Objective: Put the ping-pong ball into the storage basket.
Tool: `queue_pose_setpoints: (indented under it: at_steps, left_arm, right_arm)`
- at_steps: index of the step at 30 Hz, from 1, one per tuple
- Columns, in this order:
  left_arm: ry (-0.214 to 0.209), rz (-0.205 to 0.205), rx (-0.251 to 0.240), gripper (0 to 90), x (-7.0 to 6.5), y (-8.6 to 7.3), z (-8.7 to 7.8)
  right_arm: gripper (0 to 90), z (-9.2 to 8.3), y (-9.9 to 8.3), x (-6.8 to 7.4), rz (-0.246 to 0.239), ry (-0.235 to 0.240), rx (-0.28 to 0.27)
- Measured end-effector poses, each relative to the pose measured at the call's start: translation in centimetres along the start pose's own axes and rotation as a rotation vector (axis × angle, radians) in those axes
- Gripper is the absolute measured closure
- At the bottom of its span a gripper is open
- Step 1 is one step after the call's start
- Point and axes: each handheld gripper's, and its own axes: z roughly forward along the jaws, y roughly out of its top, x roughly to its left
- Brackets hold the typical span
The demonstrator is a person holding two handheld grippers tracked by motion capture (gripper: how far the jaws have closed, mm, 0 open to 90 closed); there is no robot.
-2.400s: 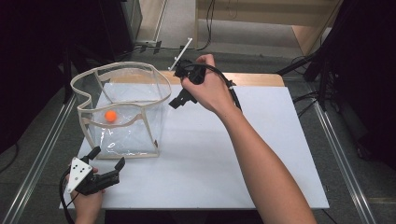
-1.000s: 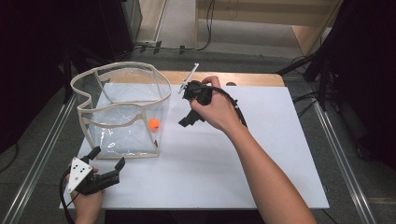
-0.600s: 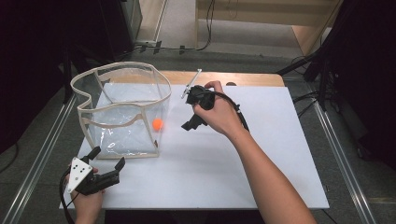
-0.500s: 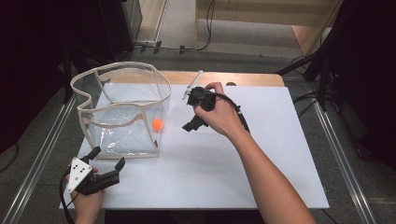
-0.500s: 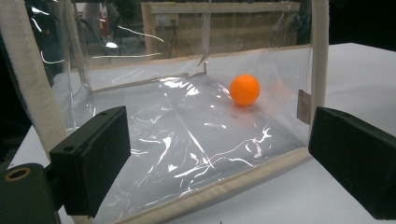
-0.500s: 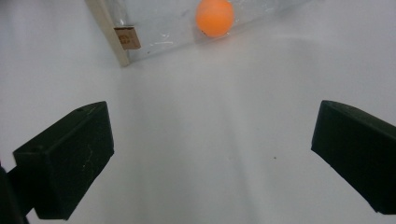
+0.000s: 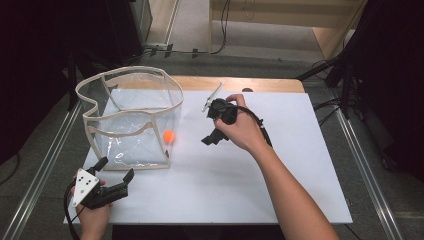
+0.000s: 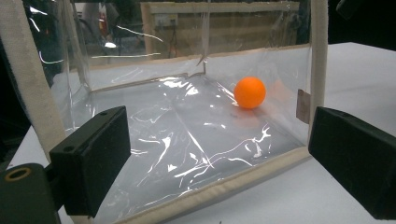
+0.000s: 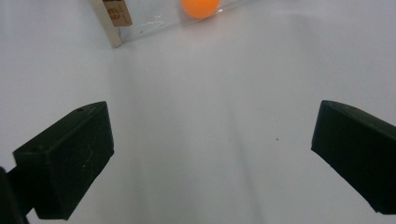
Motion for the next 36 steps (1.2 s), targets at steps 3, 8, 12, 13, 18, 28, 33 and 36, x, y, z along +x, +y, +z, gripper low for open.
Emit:
queue_pose_setpoints:
  at_steps: [3, 8, 12, 13, 18, 28, 33, 36]
  left_arm:
    - [0.0, 0.0, 0.002, 6.1, 0.0, 0.0, 0.0]
    - [0.001, -0.002, 0.002, 6.1, 0.0, 0.0, 0.0]
    - [-0.001, -0.003, 0.002, 6.1, 0.1, 0.0, 0.0]
    - [-0.001, -0.003, 0.001, 6.1, 0.1, 0.0, 0.0]
    - [-0.002, -0.004, 0.001, 6.1, 0.1, 0.0, 0.0]
    - [0.001, 0.0, 0.002, 6.1, 0.0, 0.0, 0.0]
    - [0.001, 0.002, 0.003, 6.1, 0.0, 0.0, 0.0]
    - [0.002, 0.005, 0.006, 6.2, 0.0, 0.0, 0.0]
  right_arm:
    - [0.0, 0.0, -0.5, -0.1, 0.006, -0.004, 0.001]
    - [0.0, -0.1, -1.2, 0.0, 0.015, -0.006, -0.015]
    - [0.0, 0.0, -1.9, 0.1, 0.02, 0.0, -0.024]
    - [0.0, 0.0, -2.0, 0.1, 0.024, -0.002, -0.02]
    - [0.0, 0.2, -3.0, 0.2, 0.035, 0.0, -0.032]
    - [0.0, 0.3, -5.1, 0.3, 0.059, -0.005, -0.047]
    - [0.0, 0.2, -6.3, 0.3, 0.067, -0.01, -0.06]
    - [0.0, 0.0, -6.9, 0.3, 0.076, -0.015, -0.064]
